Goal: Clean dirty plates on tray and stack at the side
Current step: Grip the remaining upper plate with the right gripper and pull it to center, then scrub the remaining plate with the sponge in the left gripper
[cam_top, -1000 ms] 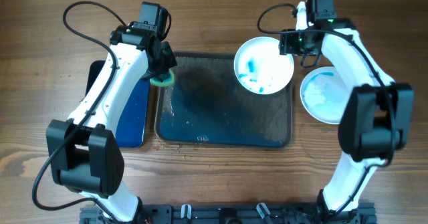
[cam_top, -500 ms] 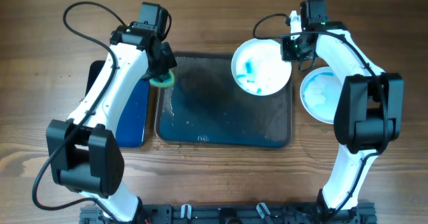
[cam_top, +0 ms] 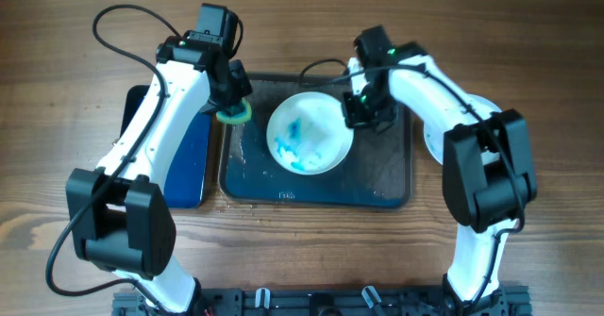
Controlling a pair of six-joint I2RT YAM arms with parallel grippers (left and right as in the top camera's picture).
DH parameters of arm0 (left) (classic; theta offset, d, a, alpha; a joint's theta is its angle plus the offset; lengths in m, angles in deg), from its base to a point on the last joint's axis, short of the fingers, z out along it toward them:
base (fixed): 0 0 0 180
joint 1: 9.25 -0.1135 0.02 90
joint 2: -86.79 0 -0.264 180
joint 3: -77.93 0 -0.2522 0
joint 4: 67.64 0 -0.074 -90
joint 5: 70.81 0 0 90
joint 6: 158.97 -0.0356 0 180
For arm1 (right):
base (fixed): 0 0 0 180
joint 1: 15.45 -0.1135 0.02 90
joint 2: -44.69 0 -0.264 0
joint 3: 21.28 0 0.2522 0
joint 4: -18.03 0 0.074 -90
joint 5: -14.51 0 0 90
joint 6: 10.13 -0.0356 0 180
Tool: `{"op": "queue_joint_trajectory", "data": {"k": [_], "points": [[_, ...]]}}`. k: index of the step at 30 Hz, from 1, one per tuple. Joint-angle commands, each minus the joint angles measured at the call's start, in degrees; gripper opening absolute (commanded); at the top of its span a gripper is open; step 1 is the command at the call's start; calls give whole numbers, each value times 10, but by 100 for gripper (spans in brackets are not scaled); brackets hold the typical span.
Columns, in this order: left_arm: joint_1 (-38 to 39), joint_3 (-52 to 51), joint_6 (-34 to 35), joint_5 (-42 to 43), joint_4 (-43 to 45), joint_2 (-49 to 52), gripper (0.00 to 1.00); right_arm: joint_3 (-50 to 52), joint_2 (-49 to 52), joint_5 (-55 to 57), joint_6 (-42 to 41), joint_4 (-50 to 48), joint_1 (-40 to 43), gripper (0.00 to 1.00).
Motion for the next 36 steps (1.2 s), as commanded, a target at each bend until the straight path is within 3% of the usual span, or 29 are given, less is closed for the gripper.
{"op": "queue_joint_trajectory", "data": {"k": [1,4,8,13,16,20,23,25,27,29,31,34,36], "points": [[26,-4,-12,17,0,29,4,69,-7,-78,-33,-81,-1,4],[60,-4,-96,87,24,80,4,94,3,-114,-34,-126,-1,4],[95,-4,-130,96,35,137,4,94,5,-113,-34,-139,-1,4],[104,-4,-103,43,26,214,4,94,5,-113,-38,-144,-1,4],[116,-25,-108,70,22,224,4,94,6,-113,-39,-148,-1,4],[157,-44,-433,402,-16,224,4,94,6,-111,-47,-153,0,4],[175,-44,-448,413,-3,224,4,94,6,-111,-47,-152,0,4],[171,-44,-427,410,24,224,4,94,6,-111,-47,-152,0,4],[154,-44,-316,338,74,224,4,94,6,-111,-47,-152,0,4],[134,-44,-174,194,108,224,4,94,7,-111,-47,-151,0,4],[112,-44,-19,-1,114,224,4,94,12,-111,-47,-152,0,4],[95,-44,74,-192,112,224,4,94,22,-111,-49,-153,0,4],[95,-44,85,-280,112,224,4,94,22,-111,-49,-153,0,4]]}}
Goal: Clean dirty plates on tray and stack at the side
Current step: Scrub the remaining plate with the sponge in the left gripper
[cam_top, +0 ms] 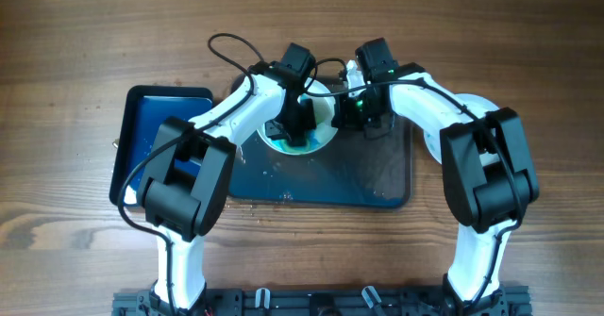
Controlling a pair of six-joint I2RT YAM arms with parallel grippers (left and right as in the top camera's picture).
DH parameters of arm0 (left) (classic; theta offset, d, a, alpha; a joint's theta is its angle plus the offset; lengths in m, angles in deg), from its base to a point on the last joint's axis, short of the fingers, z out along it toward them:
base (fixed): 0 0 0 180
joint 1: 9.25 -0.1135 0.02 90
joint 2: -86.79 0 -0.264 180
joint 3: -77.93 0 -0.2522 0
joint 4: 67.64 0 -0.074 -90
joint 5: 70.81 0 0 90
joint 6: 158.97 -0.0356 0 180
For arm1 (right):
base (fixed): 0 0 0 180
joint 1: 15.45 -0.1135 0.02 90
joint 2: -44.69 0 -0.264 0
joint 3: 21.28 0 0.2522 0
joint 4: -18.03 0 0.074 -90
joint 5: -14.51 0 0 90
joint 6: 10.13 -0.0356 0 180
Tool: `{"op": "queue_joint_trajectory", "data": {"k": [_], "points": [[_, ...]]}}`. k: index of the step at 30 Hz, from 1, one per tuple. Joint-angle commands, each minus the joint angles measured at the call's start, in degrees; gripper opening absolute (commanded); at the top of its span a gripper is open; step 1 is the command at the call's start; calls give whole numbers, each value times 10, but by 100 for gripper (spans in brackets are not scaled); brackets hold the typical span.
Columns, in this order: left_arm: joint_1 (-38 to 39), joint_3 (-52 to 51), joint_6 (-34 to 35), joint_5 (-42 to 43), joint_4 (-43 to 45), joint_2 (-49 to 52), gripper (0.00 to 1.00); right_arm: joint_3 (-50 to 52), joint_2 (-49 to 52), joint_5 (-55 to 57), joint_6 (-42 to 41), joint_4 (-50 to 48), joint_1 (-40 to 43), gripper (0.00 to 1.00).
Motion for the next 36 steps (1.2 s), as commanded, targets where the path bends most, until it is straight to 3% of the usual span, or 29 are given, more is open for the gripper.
{"op": "queue_joint_trajectory", "data": {"k": [1,4,6,8,11,14,16,23,26,27,28,31,34,36], "points": [[-43,-25,81,-390,14,59,4,11,25,-11,17,23,-6,4],[-43,-25,138,-434,-3,59,4,11,25,-11,17,23,-6,4],[-43,-25,137,-428,2,59,4,11,25,-11,17,23,-6,4],[-43,-25,38,-289,50,58,4,11,25,-11,17,23,-6,4],[-43,-25,-208,106,125,58,4,11,26,-11,18,23,-6,4],[-43,-25,-313,299,113,58,4,11,26,-12,18,25,-6,4],[-43,-25,-347,340,87,58,4,11,26,-39,20,45,-6,5],[-43,-25,-365,381,88,58,4,14,67,-108,33,59,-6,4],[-46,-25,-331,344,149,58,4,14,67,-108,33,55,-6,4],[-50,-25,-265,272,172,58,4,14,67,-108,33,55,-6,4],[-54,-25,-156,126,193,58,4,14,67,-108,33,56,-6,4],[-56,-25,-13,-224,168,58,4,14,67,-108,33,56,-6,4],[-54,-25,34,-357,129,58,4,14,67,-108,33,55,-6,4],[-54,-25,59,-377,103,59,4,14,67,-108,33,54,-6,4]]}}
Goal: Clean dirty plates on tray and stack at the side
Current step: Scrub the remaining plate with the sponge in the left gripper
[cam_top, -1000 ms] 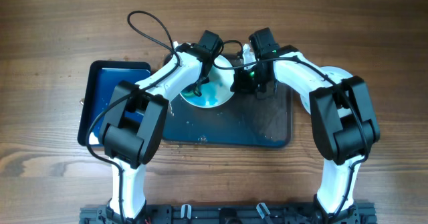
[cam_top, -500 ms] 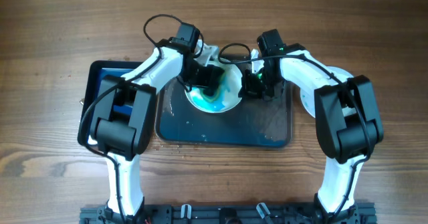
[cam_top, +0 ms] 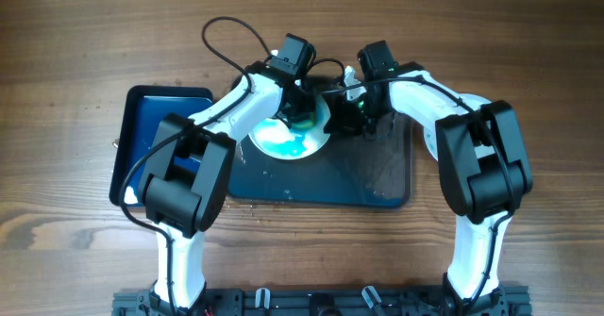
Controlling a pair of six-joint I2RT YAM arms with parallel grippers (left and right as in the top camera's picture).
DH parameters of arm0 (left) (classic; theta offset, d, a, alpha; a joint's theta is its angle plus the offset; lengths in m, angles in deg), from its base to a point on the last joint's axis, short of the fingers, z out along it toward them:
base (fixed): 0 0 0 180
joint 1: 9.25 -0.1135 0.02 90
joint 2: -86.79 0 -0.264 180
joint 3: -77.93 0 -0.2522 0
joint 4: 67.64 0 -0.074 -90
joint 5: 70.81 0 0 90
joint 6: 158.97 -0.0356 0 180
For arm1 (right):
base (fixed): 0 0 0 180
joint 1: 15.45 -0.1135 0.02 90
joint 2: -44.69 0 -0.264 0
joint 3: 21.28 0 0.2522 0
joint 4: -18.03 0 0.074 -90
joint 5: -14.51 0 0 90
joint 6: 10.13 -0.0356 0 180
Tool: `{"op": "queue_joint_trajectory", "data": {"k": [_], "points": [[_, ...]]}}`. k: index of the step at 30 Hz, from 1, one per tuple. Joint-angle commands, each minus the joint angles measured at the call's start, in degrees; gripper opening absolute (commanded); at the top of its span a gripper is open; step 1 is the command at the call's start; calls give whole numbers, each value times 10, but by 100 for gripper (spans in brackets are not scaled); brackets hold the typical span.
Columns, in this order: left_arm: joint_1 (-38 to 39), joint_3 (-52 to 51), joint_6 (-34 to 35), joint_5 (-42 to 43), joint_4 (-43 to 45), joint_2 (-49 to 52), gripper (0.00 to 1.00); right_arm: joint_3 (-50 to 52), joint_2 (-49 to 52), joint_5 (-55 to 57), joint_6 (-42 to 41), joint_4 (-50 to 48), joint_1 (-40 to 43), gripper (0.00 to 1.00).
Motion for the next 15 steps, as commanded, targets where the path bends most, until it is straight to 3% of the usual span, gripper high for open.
{"op": "queue_joint_trajectory", "data": {"k": [1,2,3,7,10,15], "points": [[-43,-23,75,-293,-40,49,4,26,32,4,30,28,-17,4],[-42,-23,71,-264,-63,49,4,26,32,4,30,28,-17,4],[-41,-23,23,-191,-82,49,4,26,32,4,30,28,-17,4],[-40,-23,-257,208,-160,49,4,26,32,3,30,28,-17,4],[-41,-23,-417,399,-197,49,4,26,32,3,30,28,-17,4],[-44,-22,-455,453,-194,49,4,26,32,3,29,28,-17,4]]}}
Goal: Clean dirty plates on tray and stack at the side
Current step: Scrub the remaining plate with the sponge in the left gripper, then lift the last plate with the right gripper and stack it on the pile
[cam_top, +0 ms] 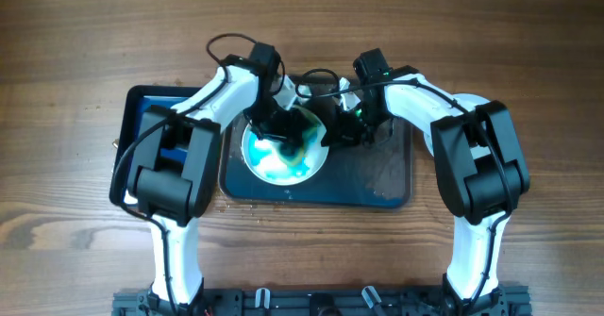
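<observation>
A white plate (279, 158) smeared with blue-green stain lies on the dark tray (368, 179), toward its left half. My left gripper (283, 125) is over the plate's far edge, shut on a green-yellow sponge (304, 127) that presses on the plate. My right gripper (332, 135) sits at the plate's right rim and appears shut on it; its fingers are largely hidden under the arm.
A blue tray (142, 137) lies left of the dark tray, mostly under the left arm. Wet smears mark the dark tray's right half. Cables loop above the tray's far edge. Bare wooden table surrounds both trays.
The plate has shifted left and nearer on the tray. My left gripper with the sponge moved left, and the stain is spread wider over the plate. The right gripper followed the rim.
First the left gripper held the sponge beside the tray's far left corner while the right held the stained plate's right rim. Then the sponge was on the plate's middle, later at its far edge, and now the stain is smeared across the shifted plate.
</observation>
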Controlling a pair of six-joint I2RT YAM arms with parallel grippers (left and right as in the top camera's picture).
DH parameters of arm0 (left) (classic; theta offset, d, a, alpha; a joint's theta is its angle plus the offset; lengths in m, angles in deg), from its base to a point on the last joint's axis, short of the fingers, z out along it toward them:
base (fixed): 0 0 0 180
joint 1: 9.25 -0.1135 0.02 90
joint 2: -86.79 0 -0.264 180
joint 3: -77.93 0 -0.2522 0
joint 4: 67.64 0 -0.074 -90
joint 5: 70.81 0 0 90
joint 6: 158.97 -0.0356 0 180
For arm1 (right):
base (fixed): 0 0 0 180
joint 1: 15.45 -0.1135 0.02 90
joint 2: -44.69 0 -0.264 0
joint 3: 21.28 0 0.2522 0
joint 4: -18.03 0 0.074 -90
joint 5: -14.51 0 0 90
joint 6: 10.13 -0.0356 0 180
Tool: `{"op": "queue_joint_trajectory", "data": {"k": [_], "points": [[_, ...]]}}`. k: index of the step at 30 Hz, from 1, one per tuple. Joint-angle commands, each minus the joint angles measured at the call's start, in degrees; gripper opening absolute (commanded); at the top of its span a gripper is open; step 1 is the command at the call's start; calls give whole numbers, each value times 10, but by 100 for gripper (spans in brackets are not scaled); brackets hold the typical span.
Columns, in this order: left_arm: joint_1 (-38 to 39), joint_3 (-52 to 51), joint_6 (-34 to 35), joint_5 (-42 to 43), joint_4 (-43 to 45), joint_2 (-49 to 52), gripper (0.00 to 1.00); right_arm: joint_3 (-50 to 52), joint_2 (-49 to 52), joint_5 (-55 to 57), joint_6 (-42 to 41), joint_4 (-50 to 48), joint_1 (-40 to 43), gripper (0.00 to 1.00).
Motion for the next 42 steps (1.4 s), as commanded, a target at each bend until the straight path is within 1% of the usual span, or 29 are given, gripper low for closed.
{"op": "queue_joint_trajectory", "data": {"k": [1,2,3,5,6,7,9,11,12,13,14,16,18,20,22,24,25,28,29,30,34,39,42], "points": [[13,-19,-48,95,10,28,4,17,30,33,5,-11,-6,4],[3,-14,-31,87,23,28,4,17,30,33,5,-11,-6,4],[-11,-3,22,47,40,28,4,17,30,33,5,-11,-6,4],[-38,36,146,-118,44,28,4,17,30,34,5,-11,-6,4],[-44,49,175,-173,38,25,4,17,30,40,-1,-11,-6,4],[-52,66,202,-233,29,21,4,17,30,64,-28,-9,-6,4],[-66,99,282,-372,0,-7,4,17,30,75,-40,-8,-6,4],[-70,101,317,-441,-7,-40,4,17,30,75,-40,-7,-6,4],[-70,101,318,-453,-11,-57,4,17,27,75,-41,-6,-6,4],[-70,101,318,-454,-15,-72,4,17,20,78,-40,-5,-6,4],[-70,101,319,-453,-25,-89,4,17,-2,112,-50,2,-6,4],[-70,101,354,-446,-53,-98,4,17,-56,190,-54,29,-6,4],[-70,100,357,-390,-73,-97,4,17,-137,296,-55,69,-7,4],[-70,100,357,-342,-75,-97,4,17,-208,379,-54,94,-15,4],[-70,100,356,-289,-75,-97,4,17,-282,473,-54,114,-39,4],[-70,100,356,-268,-75,-97,4,17,-325,551,-55,127,-68,4],[-69,100,356,-266,-75,-97,4,17,-347,608,-56,137,-94,4],[-66,100,356,-264,-77,-97,4,17,-374,763,-90,165,-165,4],[-65,100,356,-263,-78,-97,4,17,-377,845,-108,180,-206,5],[-64,100,356,-259,-78,-97,4,17,-377,896,-117,189,-233,5],[-61,100,356,-258,-78,-97,4,17,-377,1089,-118,192,-345,4],[-61,100,356,-258,-78,-97,4,17,-377,1269,-112,189,-428,4],[-61,100,356,-258,-78,-97,4,17,-377,1269,-25,144,-446,4]]}}
